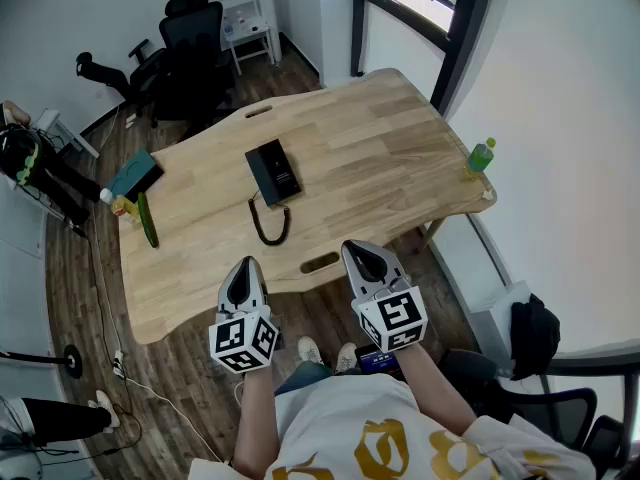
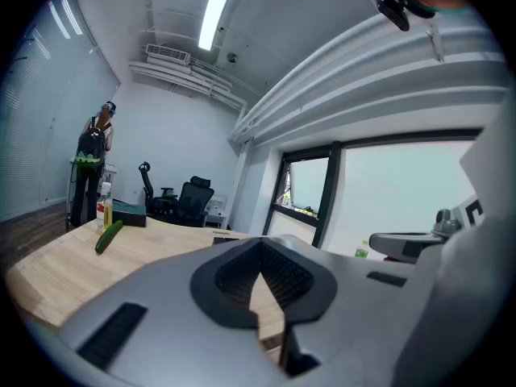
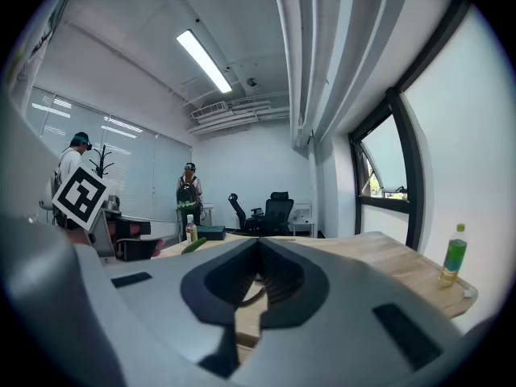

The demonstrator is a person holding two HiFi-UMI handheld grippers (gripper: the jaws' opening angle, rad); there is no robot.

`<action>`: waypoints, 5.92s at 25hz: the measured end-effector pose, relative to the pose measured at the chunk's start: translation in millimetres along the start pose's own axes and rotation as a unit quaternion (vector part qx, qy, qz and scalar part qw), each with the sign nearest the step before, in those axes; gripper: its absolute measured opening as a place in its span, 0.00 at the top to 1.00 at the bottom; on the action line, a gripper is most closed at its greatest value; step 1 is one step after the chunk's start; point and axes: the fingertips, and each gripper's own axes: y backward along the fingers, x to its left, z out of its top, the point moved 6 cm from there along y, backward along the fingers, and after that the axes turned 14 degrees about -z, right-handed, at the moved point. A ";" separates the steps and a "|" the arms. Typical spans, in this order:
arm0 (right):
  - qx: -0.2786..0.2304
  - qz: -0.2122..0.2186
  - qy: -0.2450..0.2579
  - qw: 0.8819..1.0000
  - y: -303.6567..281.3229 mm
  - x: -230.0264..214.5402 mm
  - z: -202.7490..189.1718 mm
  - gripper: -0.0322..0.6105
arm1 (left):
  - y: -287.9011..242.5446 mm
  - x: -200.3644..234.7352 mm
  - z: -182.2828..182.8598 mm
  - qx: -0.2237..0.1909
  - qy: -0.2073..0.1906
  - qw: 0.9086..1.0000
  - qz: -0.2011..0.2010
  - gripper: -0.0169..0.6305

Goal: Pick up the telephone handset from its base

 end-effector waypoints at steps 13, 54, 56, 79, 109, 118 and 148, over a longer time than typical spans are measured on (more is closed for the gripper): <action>0.011 -0.008 -0.031 0.999 -1.2 -14.8 -15.5 0.94 | -8.1 -1.4 -9.9 0.033 -0.012 0.999 0.010 0.97; 0.039 -0.033 -0.049 0.997 -114.7 -45.9 -13.8 0.94 | -120.7 71.8 -6.4 0.025 0.050 0.997 -0.050 0.97; 0.041 -0.028 -0.054 0.997 -138.5 -47.3 -11.4 0.94 | -144.3 82.7 -2.1 0.042 0.028 0.997 -0.065 0.96; 0.067 -0.001 -0.031 0.997 -240.4 -18.9 -10.5 0.94 | -207.5 161.5 -8.3 0.062 0.060 0.996 -0.026 0.96; 0.150 0.059 -0.033 0.986 -308.5 -21.6 -67.0 0.94 | -242.3 192.8 -63.9 0.146 0.104 0.984 0.013 0.96; 0.192 0.055 -0.027 0.979 -335.8 -25.3 -87.1 0.94 | -258.9 203.9 -81.8 0.172 0.130 0.976 0.004 0.88; 0.234 0.083 -0.036 0.968 -373.6 -23.5 -120.0 0.94 | -303.1 215.2 -103.8 0.197 0.202 0.957 -0.066 0.68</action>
